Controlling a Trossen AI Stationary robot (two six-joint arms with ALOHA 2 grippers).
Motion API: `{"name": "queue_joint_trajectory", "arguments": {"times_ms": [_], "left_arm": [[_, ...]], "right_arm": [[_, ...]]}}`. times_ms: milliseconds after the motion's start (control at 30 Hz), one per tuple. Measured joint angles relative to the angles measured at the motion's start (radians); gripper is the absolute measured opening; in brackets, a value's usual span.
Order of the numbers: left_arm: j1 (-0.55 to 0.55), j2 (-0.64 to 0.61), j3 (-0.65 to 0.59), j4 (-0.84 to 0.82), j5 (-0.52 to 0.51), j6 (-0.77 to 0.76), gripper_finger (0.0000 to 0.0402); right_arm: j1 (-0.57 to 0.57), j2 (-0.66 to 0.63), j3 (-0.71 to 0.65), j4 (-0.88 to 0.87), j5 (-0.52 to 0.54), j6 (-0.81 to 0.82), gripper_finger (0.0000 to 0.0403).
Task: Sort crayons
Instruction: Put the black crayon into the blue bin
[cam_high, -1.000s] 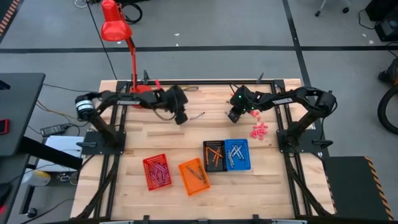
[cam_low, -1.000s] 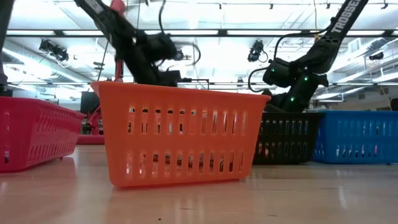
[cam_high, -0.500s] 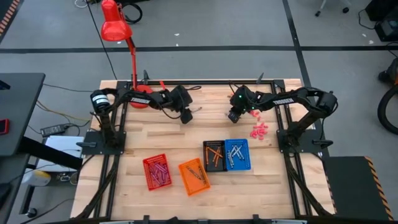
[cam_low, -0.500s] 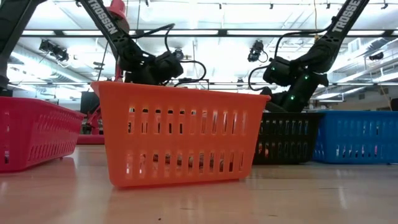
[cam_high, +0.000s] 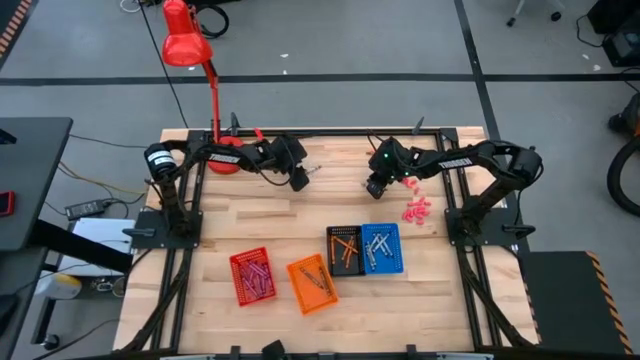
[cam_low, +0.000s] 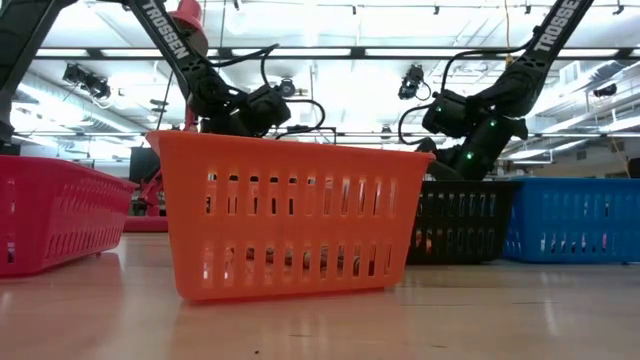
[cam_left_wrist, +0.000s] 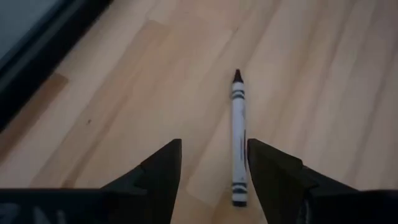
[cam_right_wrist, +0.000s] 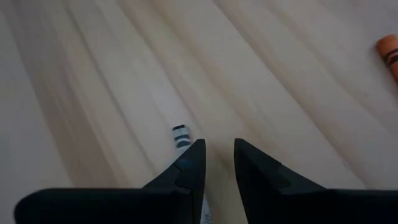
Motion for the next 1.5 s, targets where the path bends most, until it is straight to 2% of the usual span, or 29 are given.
{"name": "queue_joint_trajectory", "arguments": {"times_ms": [200, 333, 767, 867, 1233, 1500], "left_arm": [[0.007, 0.032, -0.001, 0.017, 0.040, 0.002, 0.0194], [0.010, 0.075, 0.005, 0.039, 0.037, 0.007, 0.0194], [0.012, 0.080, 0.028, -0.003, 0.024, -0.008, 0.0188], [0.011, 0.079, 0.028, -0.007, 0.024, -0.008, 0.0164], [0.009, 0.076, 0.029, -0.033, 0.024, 0.003, 0.0024], [0.009, 0.067, 0.027, -0.042, 0.024, -0.005, 0.0024]], "right_arm": [[0.007, 0.000, 0.000, 0.000, -0.014, 0.002, 0.0089], [0.007, 0.000, 0.000, 0.005, -0.016, 0.002, 0.0089], [0.008, -0.001, 0.000, 0.006, -0.035, -0.006, 0.0089], [0.008, -0.001, 0.000, 0.006, -0.039, -0.007, 0.0089], [0.008, -0.001, 0.000, 0.006, -0.039, -0.008, 0.0089], [0.008, -0.001, 0.000, 0.003, -0.039, -0.009, 0.0089]]}}
